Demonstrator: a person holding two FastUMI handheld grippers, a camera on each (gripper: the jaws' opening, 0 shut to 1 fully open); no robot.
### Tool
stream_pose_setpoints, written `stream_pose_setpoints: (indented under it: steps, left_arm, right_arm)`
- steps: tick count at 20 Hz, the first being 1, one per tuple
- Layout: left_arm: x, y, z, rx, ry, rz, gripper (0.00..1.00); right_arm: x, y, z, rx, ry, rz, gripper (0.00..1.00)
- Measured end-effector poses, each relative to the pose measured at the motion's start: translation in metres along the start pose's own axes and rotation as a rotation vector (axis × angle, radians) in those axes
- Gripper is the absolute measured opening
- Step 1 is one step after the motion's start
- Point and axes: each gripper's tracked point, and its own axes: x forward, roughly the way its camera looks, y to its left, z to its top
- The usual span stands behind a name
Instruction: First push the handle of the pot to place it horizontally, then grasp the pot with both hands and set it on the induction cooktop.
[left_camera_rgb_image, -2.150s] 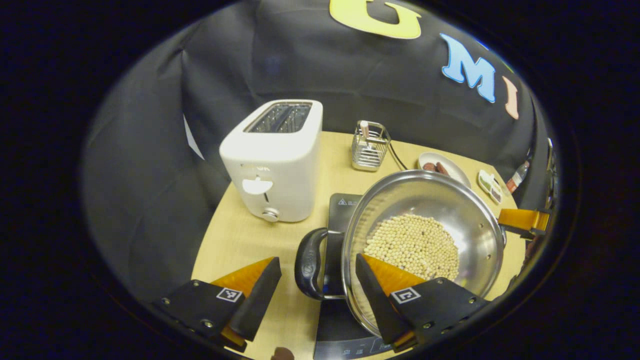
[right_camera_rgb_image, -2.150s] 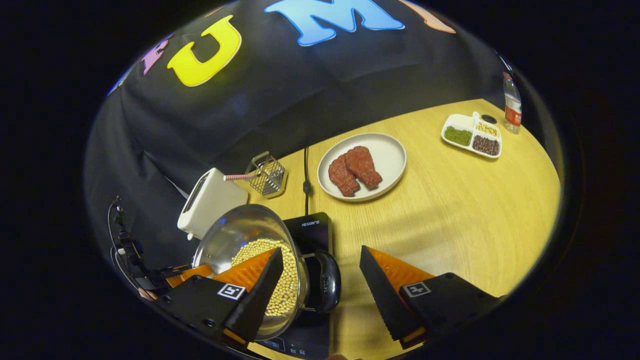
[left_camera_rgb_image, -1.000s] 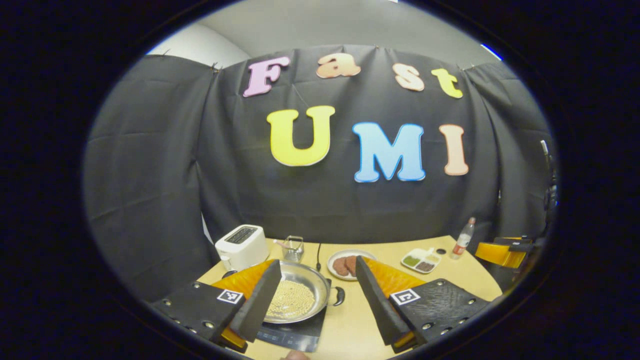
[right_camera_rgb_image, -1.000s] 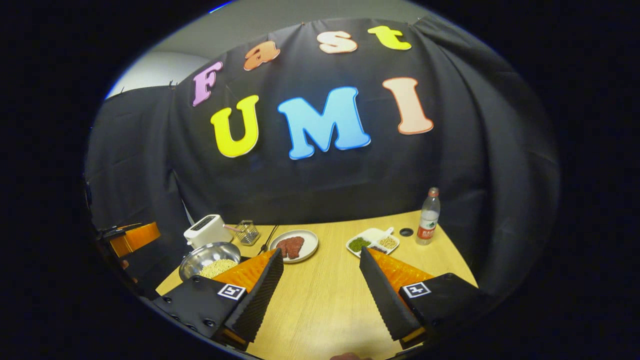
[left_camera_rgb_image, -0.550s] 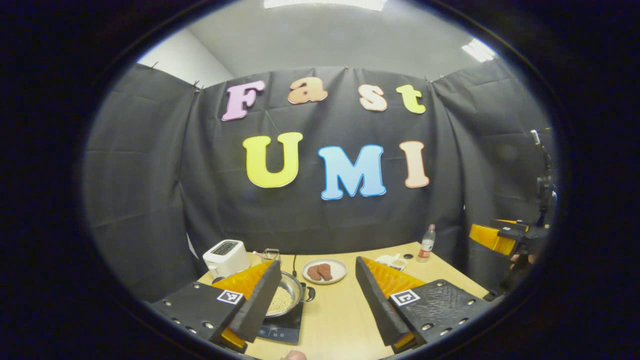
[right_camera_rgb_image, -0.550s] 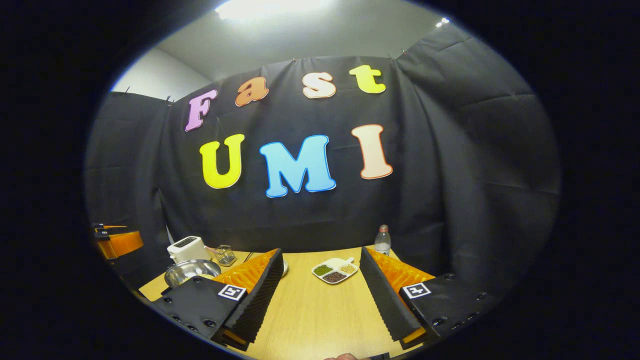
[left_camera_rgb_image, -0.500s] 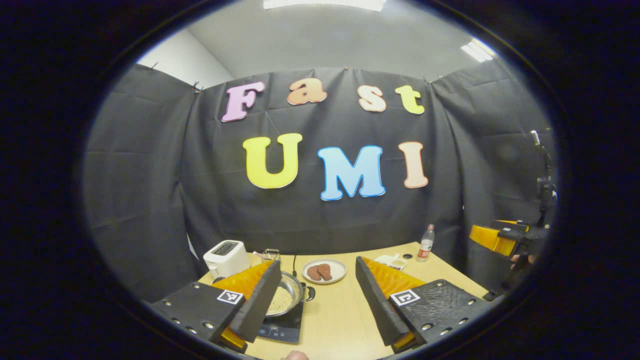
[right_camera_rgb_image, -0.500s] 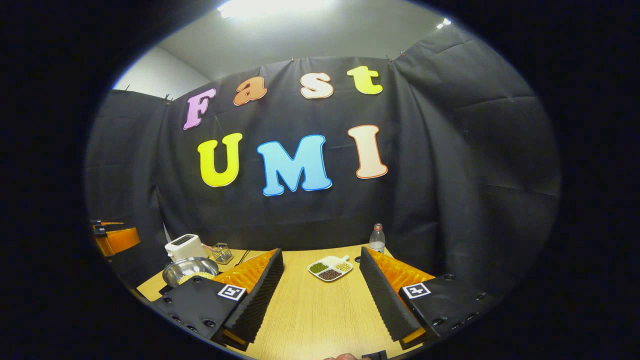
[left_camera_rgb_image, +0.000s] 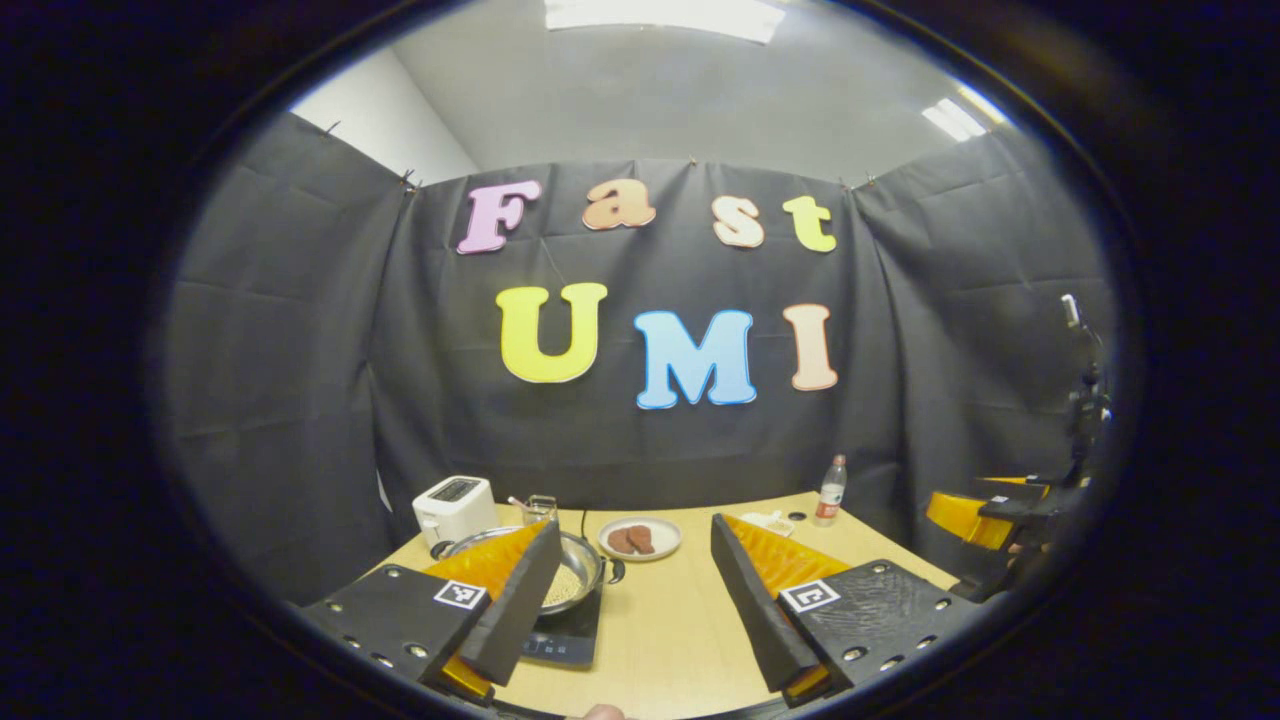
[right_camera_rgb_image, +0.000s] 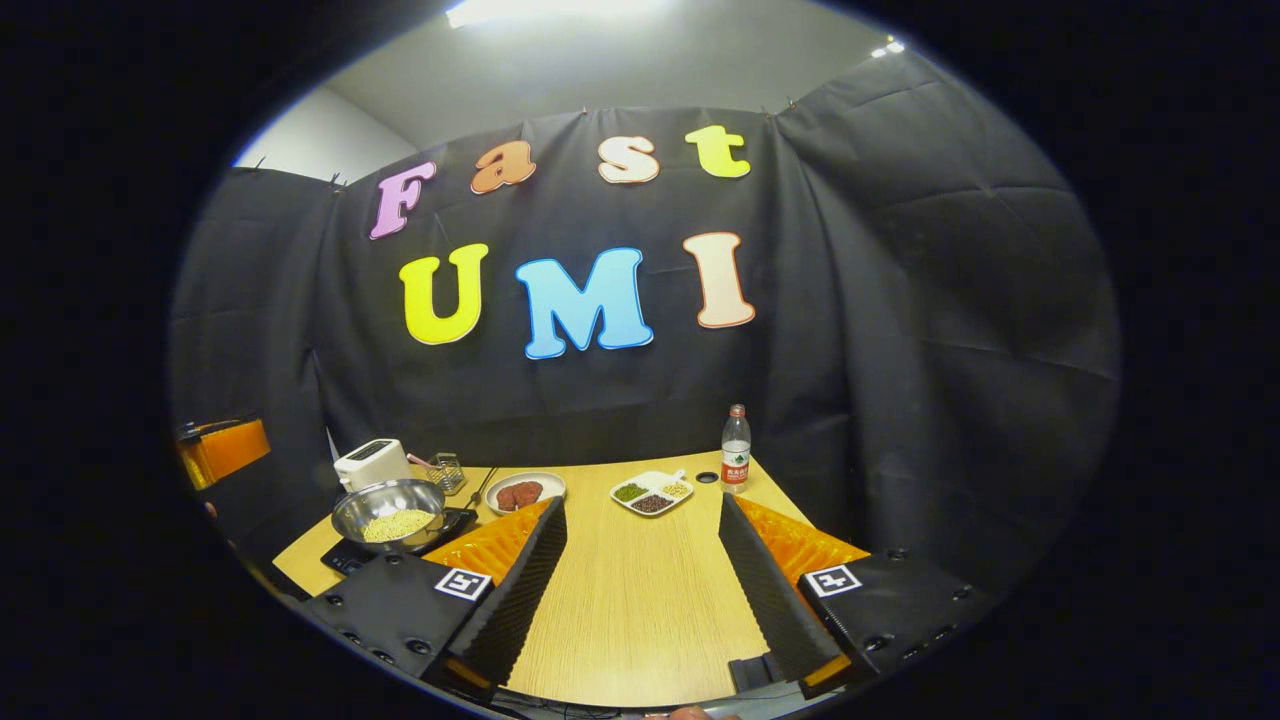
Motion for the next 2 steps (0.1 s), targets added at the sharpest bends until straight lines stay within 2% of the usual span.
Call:
stream_pose_setpoints:
  steps: [1, 2]
  left_arm:
    - [-0.0028, 0.0009, 0.0, -0.004, -0.007, -0.002, 0.87]
    - [-0.005, 0.0001, -0.0015, -0.012, -0.008, -0.01, 0.95]
  right_arm:
    - [-0.0008, -0.002, 0.0037, 0.0, -0.007, -0.005, 0.98]
    - [-0.0027, -0.0036, 0.0074, 0.002, -0.016, -0.011, 0.98]
